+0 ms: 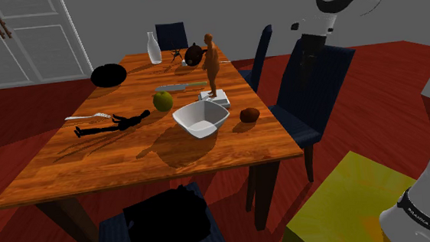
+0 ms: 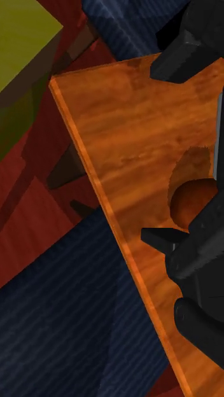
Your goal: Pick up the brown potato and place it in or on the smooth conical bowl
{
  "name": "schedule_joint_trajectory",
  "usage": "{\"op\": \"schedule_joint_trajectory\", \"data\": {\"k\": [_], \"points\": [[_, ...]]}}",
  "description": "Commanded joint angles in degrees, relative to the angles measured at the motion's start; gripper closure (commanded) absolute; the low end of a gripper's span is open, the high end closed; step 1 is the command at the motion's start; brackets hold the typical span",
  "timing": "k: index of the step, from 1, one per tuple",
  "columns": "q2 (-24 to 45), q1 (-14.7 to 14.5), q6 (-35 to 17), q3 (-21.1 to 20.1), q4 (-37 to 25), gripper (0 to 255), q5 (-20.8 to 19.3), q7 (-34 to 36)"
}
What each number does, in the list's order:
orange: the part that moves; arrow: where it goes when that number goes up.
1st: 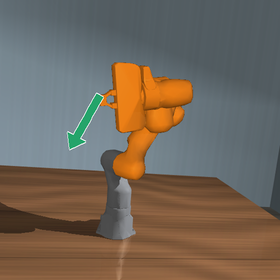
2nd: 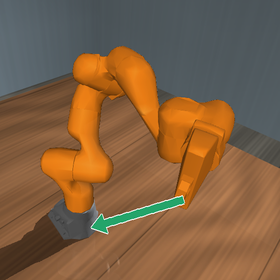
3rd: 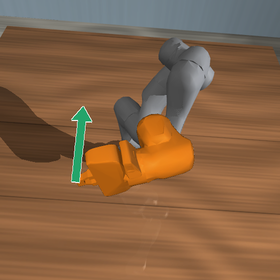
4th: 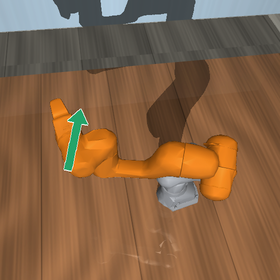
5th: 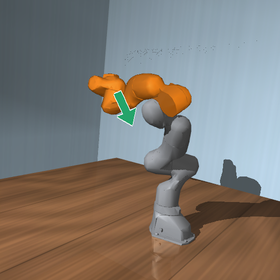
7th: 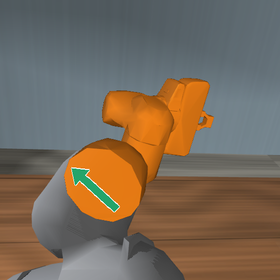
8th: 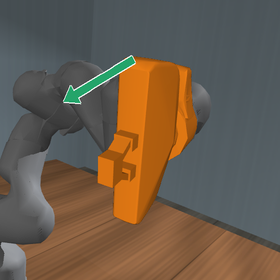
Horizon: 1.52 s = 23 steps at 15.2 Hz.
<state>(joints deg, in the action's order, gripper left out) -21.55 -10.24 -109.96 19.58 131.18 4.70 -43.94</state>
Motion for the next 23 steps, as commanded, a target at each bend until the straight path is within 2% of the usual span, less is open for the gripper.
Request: {"op": "schedule_joint_trajectory", "data": {"k": [1,7,14,23], "points": [[4.58,-1.71,-2.8,1.63,-1.47,0,2.2,-5.82],[18.37,-5.38,-6.97,4.27,-8.6,0,11.05,-22.72],[33.9,-5.69,-7.2,2.14,-20.0,0,21.31,-40.15],[36.96,-6.08,-11.87,0.75,-18.06,0,23.82,-42.05]]}}
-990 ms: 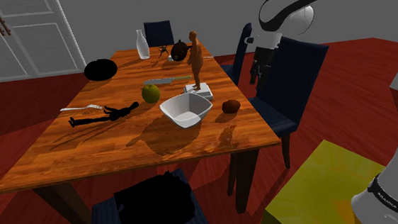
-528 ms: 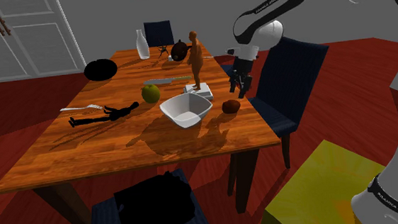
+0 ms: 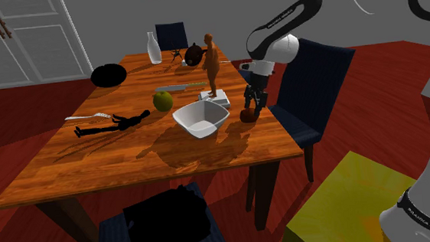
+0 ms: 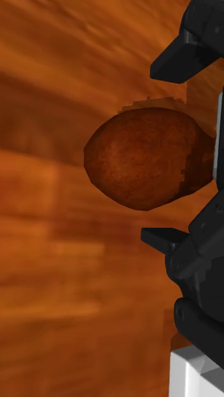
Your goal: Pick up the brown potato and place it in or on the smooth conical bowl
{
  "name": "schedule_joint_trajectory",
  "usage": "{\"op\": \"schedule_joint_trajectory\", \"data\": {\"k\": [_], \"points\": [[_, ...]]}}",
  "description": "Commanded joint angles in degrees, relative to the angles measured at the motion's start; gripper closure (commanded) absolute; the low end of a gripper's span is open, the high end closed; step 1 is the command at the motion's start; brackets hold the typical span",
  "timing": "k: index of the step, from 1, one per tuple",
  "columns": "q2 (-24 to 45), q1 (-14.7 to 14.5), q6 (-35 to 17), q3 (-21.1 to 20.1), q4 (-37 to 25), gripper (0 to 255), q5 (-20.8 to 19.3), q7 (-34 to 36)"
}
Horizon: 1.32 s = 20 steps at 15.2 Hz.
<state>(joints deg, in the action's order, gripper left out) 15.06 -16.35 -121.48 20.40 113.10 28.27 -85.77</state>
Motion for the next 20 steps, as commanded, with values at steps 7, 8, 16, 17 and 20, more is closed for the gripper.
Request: {"op": "schedule_joint_trajectory", "data": {"k": [7,8,16,17,20], "points": [[0.34,0.03,-0.34,-0.07,0.02,0,0.24,-0.2],[0.34,0.03,-0.34,-0.07,0.02,255,0.24,-0.2],[0.34,0.03,-0.35,-0.07,0.03,255,0.24,-0.2],[0.35,0.04,-0.35,-0.07,0.02,255,0.25,-0.21],[-0.89,-0.11,1.33,0.21,-0.71,255,-0.73,0.86]]}}
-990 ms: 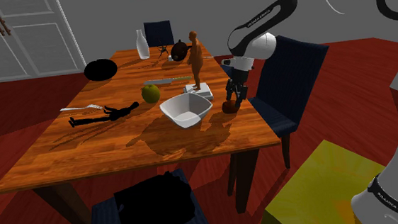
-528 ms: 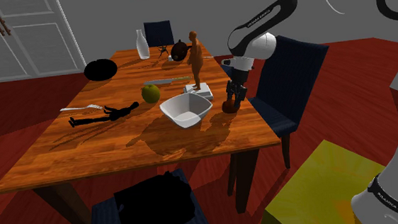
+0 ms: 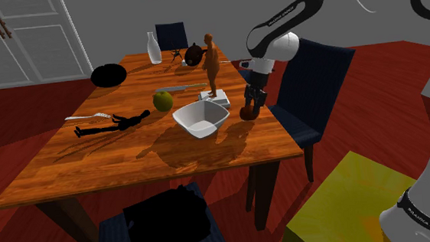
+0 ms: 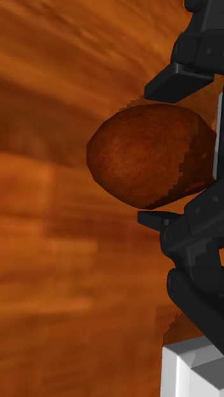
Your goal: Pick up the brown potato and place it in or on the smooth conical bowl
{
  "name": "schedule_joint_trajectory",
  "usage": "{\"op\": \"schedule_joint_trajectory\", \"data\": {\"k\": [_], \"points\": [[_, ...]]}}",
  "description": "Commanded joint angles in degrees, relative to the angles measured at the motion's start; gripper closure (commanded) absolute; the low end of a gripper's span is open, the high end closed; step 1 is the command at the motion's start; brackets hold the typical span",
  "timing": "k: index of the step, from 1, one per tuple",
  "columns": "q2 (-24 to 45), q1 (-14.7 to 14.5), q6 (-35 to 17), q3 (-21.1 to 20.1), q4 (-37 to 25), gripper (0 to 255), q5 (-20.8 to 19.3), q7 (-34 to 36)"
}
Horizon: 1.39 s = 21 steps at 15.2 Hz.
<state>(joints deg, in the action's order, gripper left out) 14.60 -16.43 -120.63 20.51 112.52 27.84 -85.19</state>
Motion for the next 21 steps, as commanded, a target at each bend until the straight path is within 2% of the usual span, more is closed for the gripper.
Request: {"op": "schedule_joint_trajectory", "data": {"k": [1,21], "points": [[-0.83,-0.07,1.06,0.18,-0.4,255,-0.61,0.63],[-6.53,-0.33,13.4,1.18,-8.64,255,-5.23,6.77]]}}
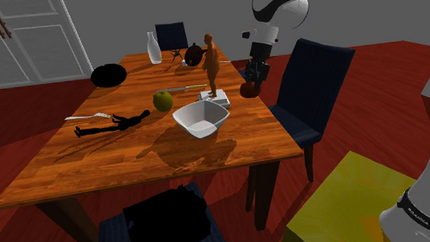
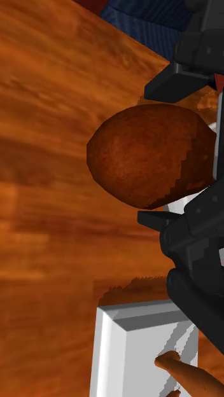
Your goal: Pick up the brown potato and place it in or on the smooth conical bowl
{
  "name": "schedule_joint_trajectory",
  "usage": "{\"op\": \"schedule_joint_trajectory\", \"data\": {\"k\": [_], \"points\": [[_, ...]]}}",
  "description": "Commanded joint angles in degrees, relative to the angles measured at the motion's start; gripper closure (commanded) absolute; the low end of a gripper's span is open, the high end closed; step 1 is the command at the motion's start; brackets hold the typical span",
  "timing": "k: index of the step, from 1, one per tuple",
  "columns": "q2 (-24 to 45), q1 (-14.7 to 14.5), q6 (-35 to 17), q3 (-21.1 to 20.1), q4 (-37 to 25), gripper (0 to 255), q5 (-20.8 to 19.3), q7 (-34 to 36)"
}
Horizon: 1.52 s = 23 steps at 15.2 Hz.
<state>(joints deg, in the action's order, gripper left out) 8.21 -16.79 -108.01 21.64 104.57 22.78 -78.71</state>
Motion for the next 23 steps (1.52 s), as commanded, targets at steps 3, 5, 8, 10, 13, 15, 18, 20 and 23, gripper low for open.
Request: {"op": "schedule_joint_trajectory", "data": {"k": [3,5,8,10,13,15,18,20,23], "points": [[-0.6,0.06,2.78,0.12,-2.39,255,-0.58,1.07],[-0.85,0.1,4.14,0.17,-3.61,255,-0.82,1.57],[1.2,-0.83,4.93,-0.75,-7.0,255,-0.17,3.76],[3.52,-1.7,5.34,-1.64,-10.26,255,0.52,5.76],[7.42,-2.84,6.26,-2.9,-15.88,255,1.49,8.78],[10.33,-3.48,7.12,-3.69,-20.2,255,2.09,10.83],[15.27,-4.21,8.89,-4.82,-27.77,255,2.95,14.0],[19.08,-4.5,10.48,-5.56,-33.8,255,3.49,16.24],[24.33,-4.53,13.0,-6.47,-42.38,255,4.12,19.11]]}}
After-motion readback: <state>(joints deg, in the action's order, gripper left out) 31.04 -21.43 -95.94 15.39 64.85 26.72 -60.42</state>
